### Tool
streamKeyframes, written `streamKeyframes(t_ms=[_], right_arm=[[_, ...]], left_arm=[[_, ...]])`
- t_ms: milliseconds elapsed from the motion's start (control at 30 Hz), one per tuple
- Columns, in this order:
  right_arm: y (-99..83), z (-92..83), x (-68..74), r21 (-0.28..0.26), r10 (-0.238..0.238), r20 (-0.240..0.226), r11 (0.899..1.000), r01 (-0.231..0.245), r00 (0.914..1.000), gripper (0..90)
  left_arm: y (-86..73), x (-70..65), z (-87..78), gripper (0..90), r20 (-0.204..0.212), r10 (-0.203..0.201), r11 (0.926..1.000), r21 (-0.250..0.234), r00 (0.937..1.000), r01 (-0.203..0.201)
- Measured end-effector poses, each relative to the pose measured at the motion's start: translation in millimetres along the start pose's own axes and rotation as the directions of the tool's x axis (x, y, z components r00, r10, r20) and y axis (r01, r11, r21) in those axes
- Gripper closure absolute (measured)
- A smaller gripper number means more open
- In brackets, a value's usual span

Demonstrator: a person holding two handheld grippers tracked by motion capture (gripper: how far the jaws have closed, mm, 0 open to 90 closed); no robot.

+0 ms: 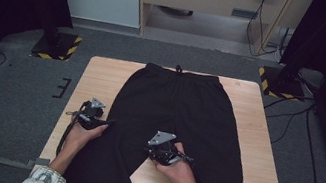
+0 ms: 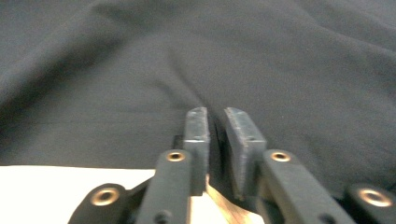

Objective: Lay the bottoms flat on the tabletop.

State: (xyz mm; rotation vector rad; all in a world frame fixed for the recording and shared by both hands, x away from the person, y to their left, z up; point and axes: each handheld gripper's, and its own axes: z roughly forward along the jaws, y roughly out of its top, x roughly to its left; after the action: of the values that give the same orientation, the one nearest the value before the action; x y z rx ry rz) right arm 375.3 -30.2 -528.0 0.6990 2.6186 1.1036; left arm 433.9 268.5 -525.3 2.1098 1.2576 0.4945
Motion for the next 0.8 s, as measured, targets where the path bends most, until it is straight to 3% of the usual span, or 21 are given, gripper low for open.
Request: streamKeyframes(t_ms=[33,67,100,133,167,200,267,300,467,600,733,800], right_arm=[[1.2,0.0,1.1,0.004,0.006,0.009,1.0,-0.006,0.9999,67.3],[1.2,0.0,1.1,0.004,0.006,0.009,1.0,-0.006,0.9999,67.3],[2.2,-2.1,2.6,-0.003,0.021,0.016,1.0,-0.021,0.9997,61.8],[2.2,-2.1,2.6,-0.003,0.021,0.016,1.0,-0.021,0.9997,61.8],[3.0,-4.8,5.2,-0.014,0.021,0.015,1.0,-0.021,0.9997,56.9],[3.3,-6.4,6.5,-0.025,0.021,0.015,0.999,-0.02,0.9997,55.3],[3.5,-7.5,8.0,-0.032,0.02,0.009,0.999,-0.019,0.9998,53.5],[3.3,-7.9,11.4,-0.033,0.022,0.009,0.999,-0.022,0.9997,51.3],[2.3,-7.2,15.0,-0.028,0.021,0.0,0.999,-0.021,0.9998,50.5],[-0.6,-2.4,17.8,-0.007,0.018,-0.003,1.0,-0.018,0.9998,53.6],[-1.3,0.0,17.6,-0.01,0.026,-0.001,1.0,-0.026,0.9997,54.4],[-1.0,0.8,18.5,-0.01,0.026,0.001,1.0,-0.026,0.9997,54.4]], left_arm=[[-0.1,-1.9,-1.0,46.8,0.015,0.016,0.9999,-0.002,0.9998,-0.016],[-0.1,-1.9,-1.0,50.7,0.015,0.016,0.9999,-0.002,0.9998,-0.016],[0.4,-4.6,-1.5,56.9,0.022,0.023,0.9997,-0.003,0.9995,-0.022],[0.9,-5.9,-1.8,56.9,0.026,0.026,0.9997,0.001,0.9993,-0.026],[1.7,-7.6,-2.1,67.7,0.033,0.035,0.9994,0.005,0.9988,-0.036],[2.9,-10.6,-2.3,72.3,0.041,0.047,0.9988,0.013,0.9981,-0.047],[4.0,-11.8,-2.2,75.8,0.045,0.057,0.9981,0.019,0.9974,-0.058],[4.8,-12.3,-2.1,84.6,0.045,0.056,0.9981,0.025,0.9974,-0.057],[7.4,-10.0,-1.4,88.3,0.037,0.066,0.997,0.037,0.9971,-0.068],[13.7,0.6,-2.0,88.4,0.038,0.069,0.997,0.032,0.9969,-0.07],[21.1,8.2,-1.2,88.4,0.034,0.09,0.9956,0.026,0.9954,-0.091],[29.1,14.6,1.6,88.4,0.029,0.123,0.992,0.027,0.992,-0.124]])
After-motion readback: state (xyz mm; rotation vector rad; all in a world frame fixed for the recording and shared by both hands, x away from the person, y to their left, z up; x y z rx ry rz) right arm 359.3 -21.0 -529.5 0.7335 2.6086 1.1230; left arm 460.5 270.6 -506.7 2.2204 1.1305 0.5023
